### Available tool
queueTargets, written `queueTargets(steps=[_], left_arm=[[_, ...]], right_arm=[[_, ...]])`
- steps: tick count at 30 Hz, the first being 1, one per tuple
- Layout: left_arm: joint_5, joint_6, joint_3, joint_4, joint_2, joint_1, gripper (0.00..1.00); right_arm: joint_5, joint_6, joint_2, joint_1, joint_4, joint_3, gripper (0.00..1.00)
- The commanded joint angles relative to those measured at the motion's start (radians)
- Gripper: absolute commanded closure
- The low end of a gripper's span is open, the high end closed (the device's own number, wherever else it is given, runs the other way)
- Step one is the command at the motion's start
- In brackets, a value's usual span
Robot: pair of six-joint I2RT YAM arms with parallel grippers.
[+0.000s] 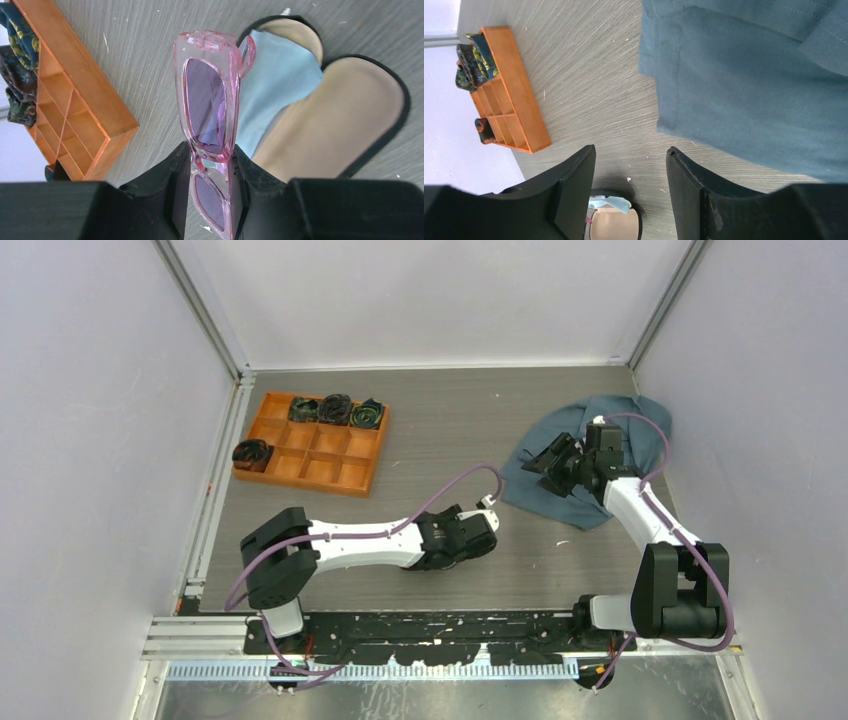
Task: Organize the sunglasses
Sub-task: Place the sunglasses in the sunglasses case.
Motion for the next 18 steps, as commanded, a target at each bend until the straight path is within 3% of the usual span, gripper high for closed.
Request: queueTargets(steps=[1, 12, 18], left_arm=[[-0.030, 0.044, -0.014, 0.052, -0.015, -0.036, 0.72], [-0.107, 0.150, -0.025, 0.068, 0.051, -0.058, 0.61], [-0.092, 0.170, -0.022, 0.070, 0.071, -0.063, 0.60]], right_arm=[[-0.049, 0.004, -0.031, -0.024, 0.017, 0.002, 0.40], [-0.063, 0.016, -0.030, -0.032, 0.032, -0.012, 0.40], [-0.064, 0.015, -0.035, -0.034, 0.027, -0.011, 0.40]])
